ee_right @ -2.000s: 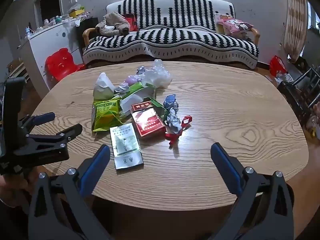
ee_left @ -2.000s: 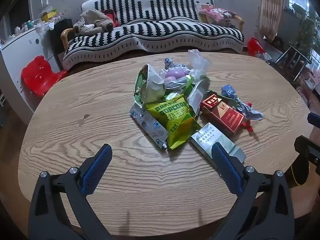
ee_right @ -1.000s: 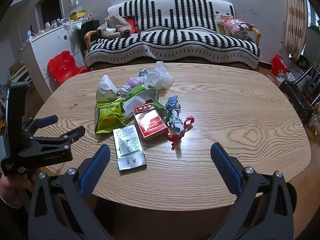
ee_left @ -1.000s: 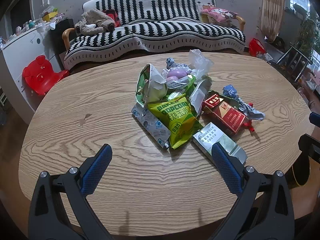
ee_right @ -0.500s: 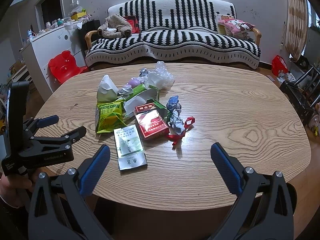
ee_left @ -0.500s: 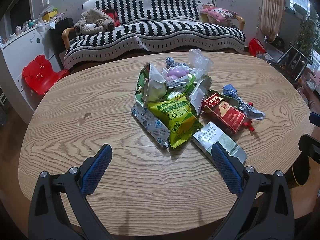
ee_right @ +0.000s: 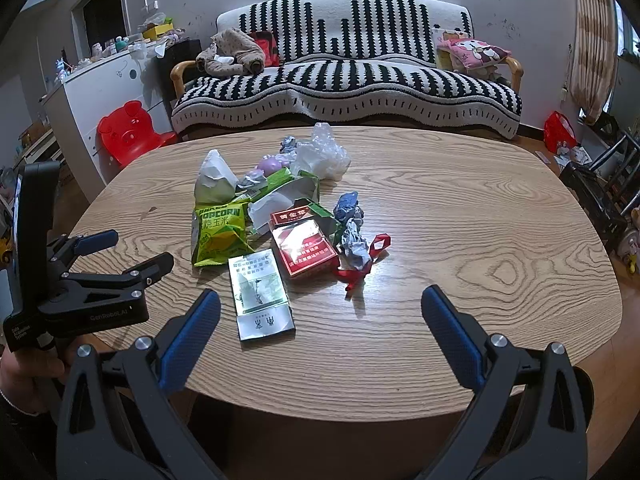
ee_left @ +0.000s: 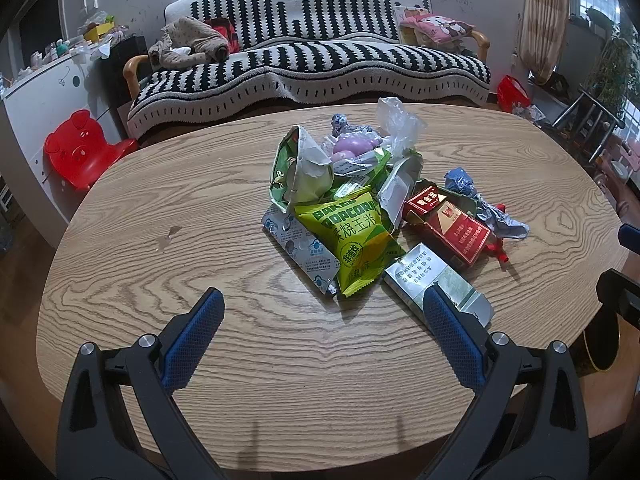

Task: Collect trash

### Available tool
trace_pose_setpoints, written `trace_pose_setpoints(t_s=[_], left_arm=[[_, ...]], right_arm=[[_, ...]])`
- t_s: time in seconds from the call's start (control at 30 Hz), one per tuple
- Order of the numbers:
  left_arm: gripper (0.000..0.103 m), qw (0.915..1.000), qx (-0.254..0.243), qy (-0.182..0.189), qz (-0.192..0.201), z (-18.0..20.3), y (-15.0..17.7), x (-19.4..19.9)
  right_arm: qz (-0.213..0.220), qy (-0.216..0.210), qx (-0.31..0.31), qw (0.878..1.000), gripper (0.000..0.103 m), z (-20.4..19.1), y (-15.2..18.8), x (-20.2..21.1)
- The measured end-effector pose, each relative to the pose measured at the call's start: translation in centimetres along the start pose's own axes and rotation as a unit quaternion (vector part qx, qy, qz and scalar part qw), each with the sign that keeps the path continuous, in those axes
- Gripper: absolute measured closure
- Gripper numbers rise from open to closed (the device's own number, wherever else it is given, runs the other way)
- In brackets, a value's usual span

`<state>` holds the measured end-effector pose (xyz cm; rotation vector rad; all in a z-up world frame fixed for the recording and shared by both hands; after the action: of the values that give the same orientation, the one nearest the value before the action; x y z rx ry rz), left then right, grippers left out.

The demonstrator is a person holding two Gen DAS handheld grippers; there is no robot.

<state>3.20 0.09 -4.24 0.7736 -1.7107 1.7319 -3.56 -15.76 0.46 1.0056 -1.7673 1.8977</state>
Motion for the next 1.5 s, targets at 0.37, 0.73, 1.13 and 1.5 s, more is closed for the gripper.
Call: trace_pose_setpoints(t_s=[0.37,0.73,1.13,1.5], left_arm=[[0.006,1.0,-0.001,0.0,-0.001,0.0,-0.1,0.1],[0.006,1.0,0.009,-0.001,-0.002,-0.7,-0.8,-0.2],[0.006,0.9993,0.025,0.005,-0.026,-1.8,-7.4,-9.5],[0.033,0.9983,0.035,0.032,-0.033,-2.2,-9.0,-13.8]], right_arm=[[0.0,0.0,0.0,1.0,0.006,0.0,0.0,0.0],[0.002,0.003,0.003,1.0,0.006,0.4,-1.1,-0.6],[-0.053,-0.006,-0.081,0.995,0.013,6.2,-6.4,-11.2],[-0.125,-0.04,-0.12,0.984,0.046,7.2,-6.1,-20.0]])
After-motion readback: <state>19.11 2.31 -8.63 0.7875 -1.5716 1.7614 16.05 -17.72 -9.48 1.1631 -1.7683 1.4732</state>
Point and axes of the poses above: each gripper's, at about its wrist camera, not at the fingertips, and x roughly against the way its jaws point, z to its right, y to its underside, the point moved 5 cm from there along -x, roughly the way its jaws point, and after that the axes turned 5 degrees about x, right-handed, at the moved point
